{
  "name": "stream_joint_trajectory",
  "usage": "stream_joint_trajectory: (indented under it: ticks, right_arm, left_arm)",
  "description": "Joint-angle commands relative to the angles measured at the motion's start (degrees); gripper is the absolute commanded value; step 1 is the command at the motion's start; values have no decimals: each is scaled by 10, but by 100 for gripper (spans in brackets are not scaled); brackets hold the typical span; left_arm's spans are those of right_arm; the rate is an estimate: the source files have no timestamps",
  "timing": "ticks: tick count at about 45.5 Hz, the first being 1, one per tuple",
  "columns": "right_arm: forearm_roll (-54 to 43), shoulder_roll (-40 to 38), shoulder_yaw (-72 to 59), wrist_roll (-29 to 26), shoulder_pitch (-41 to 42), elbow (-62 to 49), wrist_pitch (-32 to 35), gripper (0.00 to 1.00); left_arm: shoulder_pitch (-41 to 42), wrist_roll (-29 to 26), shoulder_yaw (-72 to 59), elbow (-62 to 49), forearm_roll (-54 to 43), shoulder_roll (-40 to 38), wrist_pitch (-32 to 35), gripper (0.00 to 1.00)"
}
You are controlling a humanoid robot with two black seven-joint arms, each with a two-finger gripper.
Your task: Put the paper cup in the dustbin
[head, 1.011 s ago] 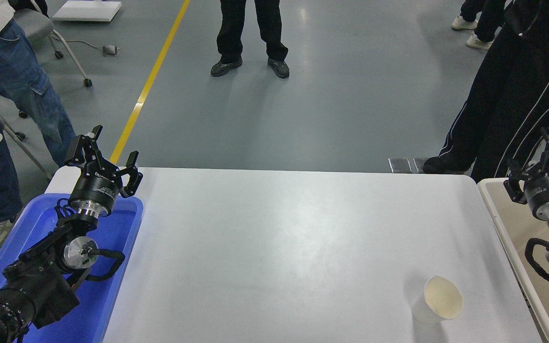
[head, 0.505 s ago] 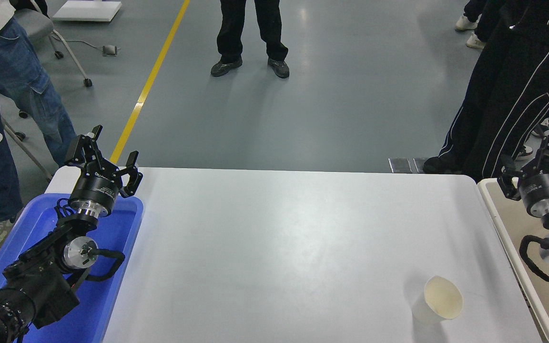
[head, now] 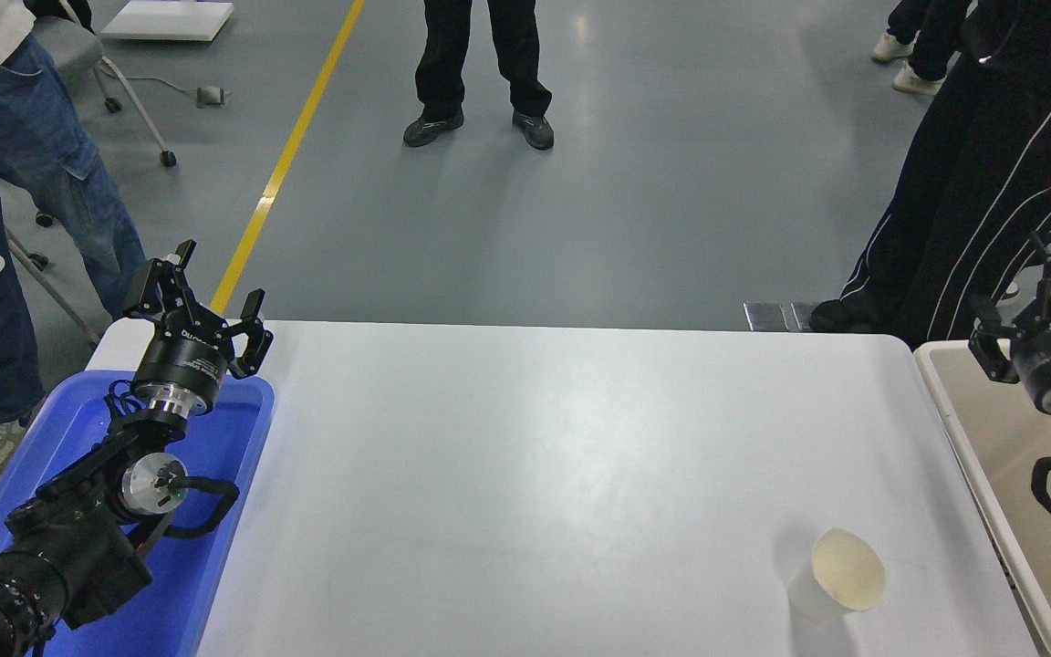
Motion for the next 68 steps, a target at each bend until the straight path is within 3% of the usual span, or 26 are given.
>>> stream_joint_trajectory:
  ticks: [1,11,24,41,52,68]
  right_arm:
    - [-146,-87,-46,-1,6,88,1,100]
    - [-323,-159,-68,-1,20,168,3,100]
    - [-476,-235,-133,-1,116,287,49,100]
    - [-667,-230,-246,-1,207,333,91,100]
    - [-801,-201,-269,-1,214,345,100,100]
    - [-833,-126,-295,-7,213,342,105,100]
  left_arm:
    - [0,-1,0,0,1,0,0,100]
    - [0,-1,0,0,1,0,0,100]
    - [0,0,0,0,0,0,0,100]
    - [0,0,0,0,0,0,0,100]
    - [0,0,0,0,1,0,0,100]
    - [0,0,0,0,0,0,0,100]
